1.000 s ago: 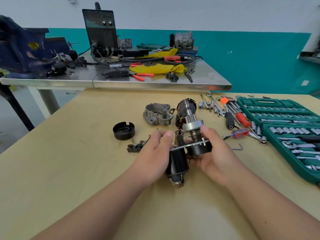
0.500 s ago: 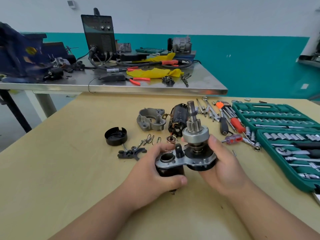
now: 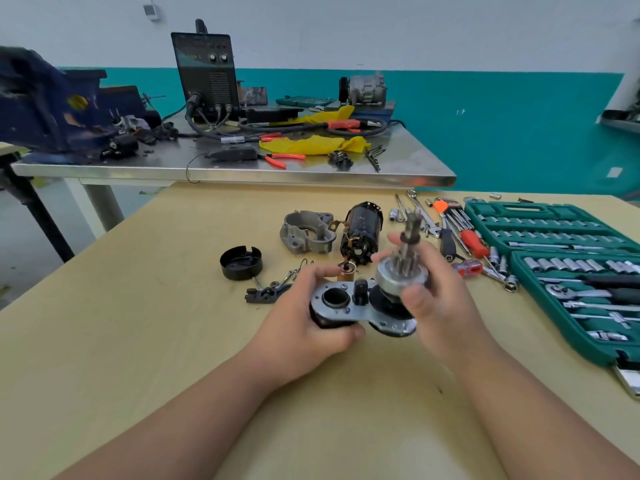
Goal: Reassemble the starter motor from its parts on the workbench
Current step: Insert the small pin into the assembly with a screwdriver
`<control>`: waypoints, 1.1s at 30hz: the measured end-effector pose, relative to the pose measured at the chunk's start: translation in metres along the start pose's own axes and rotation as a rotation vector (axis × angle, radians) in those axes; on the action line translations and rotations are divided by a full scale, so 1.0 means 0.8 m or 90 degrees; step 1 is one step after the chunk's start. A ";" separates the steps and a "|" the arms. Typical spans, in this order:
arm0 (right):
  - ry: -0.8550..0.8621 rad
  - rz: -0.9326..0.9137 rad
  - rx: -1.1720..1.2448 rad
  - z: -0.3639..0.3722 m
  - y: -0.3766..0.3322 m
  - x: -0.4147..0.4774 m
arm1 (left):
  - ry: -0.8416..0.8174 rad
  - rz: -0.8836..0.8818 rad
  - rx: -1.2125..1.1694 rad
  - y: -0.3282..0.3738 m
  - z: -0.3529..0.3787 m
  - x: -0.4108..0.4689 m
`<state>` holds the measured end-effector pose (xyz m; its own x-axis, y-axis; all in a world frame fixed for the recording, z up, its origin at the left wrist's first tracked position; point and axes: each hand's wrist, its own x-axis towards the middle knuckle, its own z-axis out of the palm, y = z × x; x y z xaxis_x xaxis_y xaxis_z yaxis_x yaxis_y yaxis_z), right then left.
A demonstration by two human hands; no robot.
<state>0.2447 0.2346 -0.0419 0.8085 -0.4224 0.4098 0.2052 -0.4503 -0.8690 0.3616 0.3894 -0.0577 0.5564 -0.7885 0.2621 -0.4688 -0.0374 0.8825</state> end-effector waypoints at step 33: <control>0.119 0.233 -0.093 -0.030 0.012 0.015 | -0.054 0.000 0.006 -0.012 -0.010 0.000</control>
<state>0.2429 0.2062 -0.0388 0.6974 -0.7036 0.1367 -0.1674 -0.3453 -0.9234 0.3710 0.3947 -0.0632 0.4966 -0.8373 0.2287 -0.4755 -0.0420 0.8787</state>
